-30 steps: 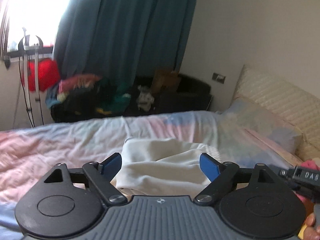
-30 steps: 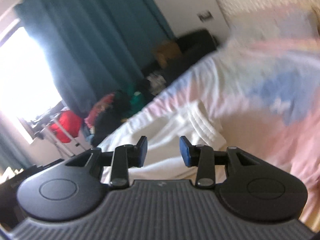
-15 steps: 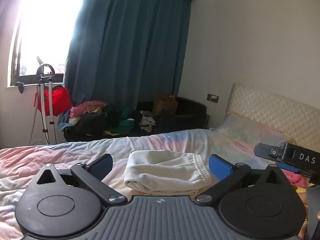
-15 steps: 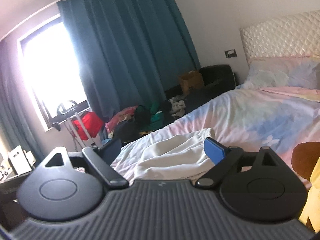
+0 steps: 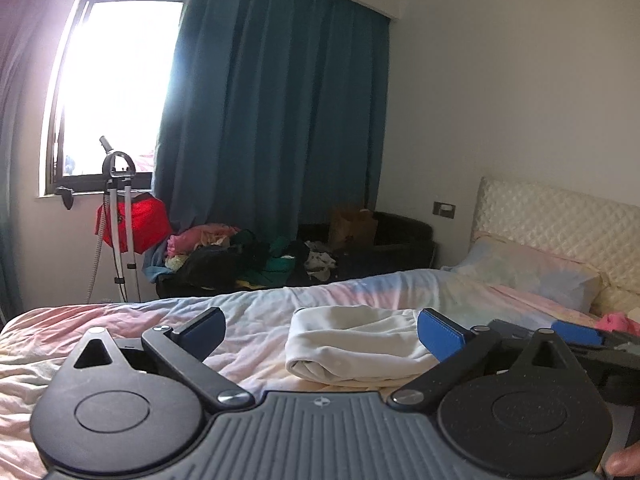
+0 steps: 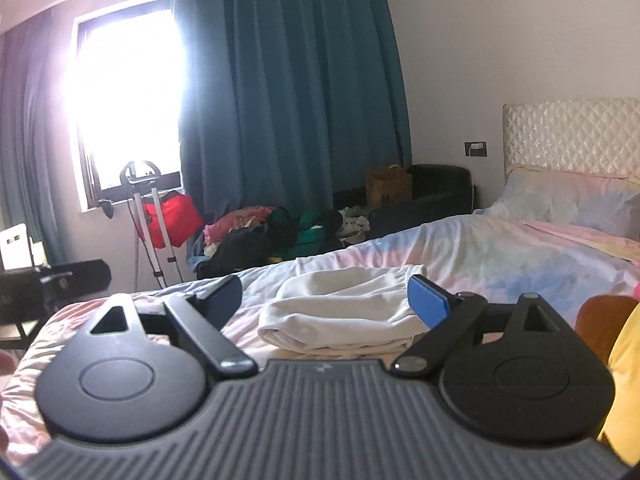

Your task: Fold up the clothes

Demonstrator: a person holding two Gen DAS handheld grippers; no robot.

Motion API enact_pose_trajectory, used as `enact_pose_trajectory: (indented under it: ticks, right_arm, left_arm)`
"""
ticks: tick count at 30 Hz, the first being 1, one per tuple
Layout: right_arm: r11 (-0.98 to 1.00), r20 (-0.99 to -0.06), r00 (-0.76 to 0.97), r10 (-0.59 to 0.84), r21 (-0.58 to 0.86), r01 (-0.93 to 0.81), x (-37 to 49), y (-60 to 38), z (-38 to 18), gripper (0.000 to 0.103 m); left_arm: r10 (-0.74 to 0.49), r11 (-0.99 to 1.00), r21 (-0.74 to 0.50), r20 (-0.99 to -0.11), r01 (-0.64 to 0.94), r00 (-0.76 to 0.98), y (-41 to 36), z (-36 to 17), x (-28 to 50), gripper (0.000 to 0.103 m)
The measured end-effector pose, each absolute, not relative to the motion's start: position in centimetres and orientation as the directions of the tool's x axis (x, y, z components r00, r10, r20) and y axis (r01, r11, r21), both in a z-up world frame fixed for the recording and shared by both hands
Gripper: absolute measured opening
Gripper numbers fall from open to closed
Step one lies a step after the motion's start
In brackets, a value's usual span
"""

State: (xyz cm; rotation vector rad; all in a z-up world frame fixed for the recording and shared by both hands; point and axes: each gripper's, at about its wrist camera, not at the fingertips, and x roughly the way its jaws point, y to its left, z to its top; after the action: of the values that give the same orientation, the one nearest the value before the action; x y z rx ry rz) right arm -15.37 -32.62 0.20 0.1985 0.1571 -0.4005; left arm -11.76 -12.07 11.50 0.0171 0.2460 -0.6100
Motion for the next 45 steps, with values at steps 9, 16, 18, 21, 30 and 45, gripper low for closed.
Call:
enact_pose_trajectory:
  ticks: [9, 16, 18, 21, 30, 45]
  right_arm:
    - [0.885, -0.219, 0.887, -0.407, 0.147, 0.442, -13.8, -33.3, -3.9, 0.091]
    - [0.876, -0.235, 0.867, -0.439, 0.101, 0.471, -12.8, -32.9, -6.3, 0.091]
    - [0.876, -0.233, 0.866, -0.442, 0.093, 0.473, -12.7, -32.8, -6.6, 0.091]
    - [0.877, -0.238, 0.863, -0.446, 0.075, 0.474, -12.5, -32.5, -6.9, 0.091]
    - [0.856, -0.261, 0.837, -0.481, 0.066, 0.513, -12.2, -32.7, -7.2, 0.091]
    - [0.857, -0.296, 0.832, -0.470, 0.072, 0.510, -11.7, -32.3, -7.2, 0.091]
  left_arm:
    - [-0.527, 0.839, -0.016, -0.271, 0.543, 0.806, -13.0, 7.7, -10.4, 0.103]
    - [-0.512, 0.844, -0.019, -0.323, 0.535, 0.796, -13.6, 4.9, -8.8, 0.103]
    - [-0.505, 0.849, -0.017, -0.324, 0.528, 0.800, -13.7, 4.4, -8.7, 0.103]
    - [-0.501, 0.852, -0.021, -0.319, 0.522, 0.805, -13.9, 3.8, -8.3, 0.103]
    - [-0.494, 0.853, -0.007, -0.330, 0.521, 0.804, -14.8, 2.9, -7.8, 0.103]
    - [-0.494, 0.852, 0.000, -0.338, 0.524, 0.801, -15.5, 2.7, -8.1, 0.103]
